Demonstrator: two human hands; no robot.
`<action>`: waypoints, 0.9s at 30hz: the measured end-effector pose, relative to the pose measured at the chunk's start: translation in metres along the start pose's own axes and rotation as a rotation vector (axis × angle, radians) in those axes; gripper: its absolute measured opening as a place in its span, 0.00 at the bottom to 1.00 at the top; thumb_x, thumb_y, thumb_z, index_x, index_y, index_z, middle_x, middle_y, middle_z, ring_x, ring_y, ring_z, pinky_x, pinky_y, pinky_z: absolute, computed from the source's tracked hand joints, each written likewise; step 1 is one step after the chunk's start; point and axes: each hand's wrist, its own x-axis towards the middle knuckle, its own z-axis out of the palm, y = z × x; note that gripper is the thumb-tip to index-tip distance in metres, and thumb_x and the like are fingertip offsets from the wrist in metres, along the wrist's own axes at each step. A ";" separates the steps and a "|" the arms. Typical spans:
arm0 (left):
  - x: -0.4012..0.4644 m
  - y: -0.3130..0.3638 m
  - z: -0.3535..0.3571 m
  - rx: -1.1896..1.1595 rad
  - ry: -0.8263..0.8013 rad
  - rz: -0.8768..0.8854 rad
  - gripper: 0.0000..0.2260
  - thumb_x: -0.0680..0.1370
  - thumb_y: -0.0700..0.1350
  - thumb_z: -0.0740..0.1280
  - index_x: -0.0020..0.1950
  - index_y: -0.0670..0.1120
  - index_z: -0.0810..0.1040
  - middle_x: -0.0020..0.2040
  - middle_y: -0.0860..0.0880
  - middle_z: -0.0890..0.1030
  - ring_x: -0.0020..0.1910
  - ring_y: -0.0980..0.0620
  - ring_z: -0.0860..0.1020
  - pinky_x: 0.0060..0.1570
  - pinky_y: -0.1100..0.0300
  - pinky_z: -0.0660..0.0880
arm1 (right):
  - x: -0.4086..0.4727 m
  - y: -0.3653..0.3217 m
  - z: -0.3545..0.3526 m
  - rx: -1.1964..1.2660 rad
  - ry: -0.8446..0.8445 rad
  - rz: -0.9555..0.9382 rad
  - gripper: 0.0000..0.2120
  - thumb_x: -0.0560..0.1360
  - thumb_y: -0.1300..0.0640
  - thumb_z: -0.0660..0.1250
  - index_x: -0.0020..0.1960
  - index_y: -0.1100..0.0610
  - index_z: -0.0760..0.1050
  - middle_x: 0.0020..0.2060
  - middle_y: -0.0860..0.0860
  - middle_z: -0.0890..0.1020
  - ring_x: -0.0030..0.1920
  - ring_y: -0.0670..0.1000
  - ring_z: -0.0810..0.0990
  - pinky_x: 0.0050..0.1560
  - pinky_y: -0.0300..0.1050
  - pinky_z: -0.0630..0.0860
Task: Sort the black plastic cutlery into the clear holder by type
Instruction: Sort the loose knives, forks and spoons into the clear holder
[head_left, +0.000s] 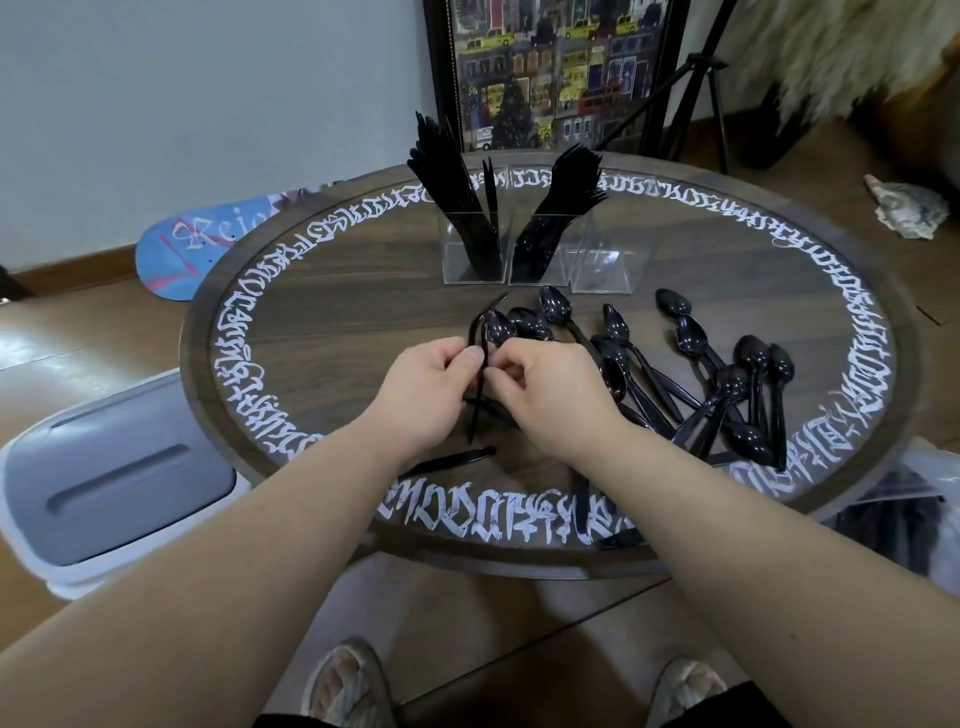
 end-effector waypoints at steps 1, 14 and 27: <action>0.000 0.000 0.000 0.057 -0.001 0.021 0.13 0.81 0.46 0.60 0.41 0.46 0.80 0.32 0.52 0.76 0.35 0.53 0.73 0.40 0.55 0.72 | -0.001 0.001 0.000 0.007 -0.018 -0.019 0.06 0.77 0.55 0.65 0.49 0.55 0.80 0.39 0.50 0.83 0.42 0.52 0.79 0.47 0.50 0.75; 0.000 -0.014 -0.034 0.581 0.159 0.045 0.11 0.82 0.48 0.57 0.50 0.45 0.76 0.38 0.49 0.77 0.38 0.51 0.74 0.34 0.58 0.65 | -0.005 0.020 0.001 -0.259 -0.257 -0.015 0.11 0.76 0.52 0.66 0.57 0.54 0.78 0.51 0.51 0.77 0.52 0.52 0.77 0.56 0.46 0.73; -0.018 -0.035 -0.081 0.626 0.338 -0.017 0.12 0.83 0.47 0.55 0.49 0.43 0.74 0.40 0.47 0.76 0.42 0.45 0.73 0.41 0.56 0.64 | -0.006 -0.008 0.020 -0.181 -0.297 -0.097 0.05 0.74 0.57 0.66 0.50 0.54 0.77 0.46 0.49 0.77 0.50 0.51 0.76 0.55 0.47 0.72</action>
